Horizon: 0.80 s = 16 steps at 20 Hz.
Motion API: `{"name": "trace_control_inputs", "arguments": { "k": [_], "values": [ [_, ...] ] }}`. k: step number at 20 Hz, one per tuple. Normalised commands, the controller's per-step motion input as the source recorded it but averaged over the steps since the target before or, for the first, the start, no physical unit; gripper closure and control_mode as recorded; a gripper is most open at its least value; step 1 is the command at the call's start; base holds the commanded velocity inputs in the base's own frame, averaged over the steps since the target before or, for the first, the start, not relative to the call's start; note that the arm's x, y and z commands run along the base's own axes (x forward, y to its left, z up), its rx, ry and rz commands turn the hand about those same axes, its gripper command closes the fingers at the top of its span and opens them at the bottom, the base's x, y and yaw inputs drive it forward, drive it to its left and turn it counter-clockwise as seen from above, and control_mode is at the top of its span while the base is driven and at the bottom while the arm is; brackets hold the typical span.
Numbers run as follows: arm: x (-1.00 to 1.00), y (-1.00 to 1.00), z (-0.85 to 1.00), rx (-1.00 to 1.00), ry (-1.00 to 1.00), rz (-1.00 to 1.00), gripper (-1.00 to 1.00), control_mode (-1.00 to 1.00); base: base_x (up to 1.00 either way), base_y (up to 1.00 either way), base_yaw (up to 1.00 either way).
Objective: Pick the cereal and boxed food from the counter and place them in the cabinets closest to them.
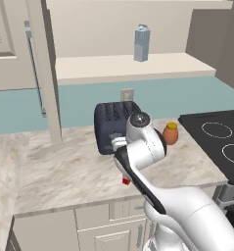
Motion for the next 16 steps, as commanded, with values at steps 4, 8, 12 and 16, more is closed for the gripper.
{"name": "trace_control_inputs", "arguments": {
  "k": [4,8,12,16],
  "values": [
    [0.12,0.00,-0.15,0.00,0.00,0.00,-1.00,-1.00,0.00,0.00,0.00],
    [0.17,0.00,-0.13,0.00,0.00,-0.01,-1.00,-1.00,0.00,0.00,0.00],
    [0.16,0.03,-0.11,0.00,0.00,-0.01,-1.00,-1.00,0.00,0.00,0.00],
    [0.11,0.08,-0.12,0.00,0.00,-0.02,-1.00,-1.00,0.00,0.00,0.00]
  ]
}}
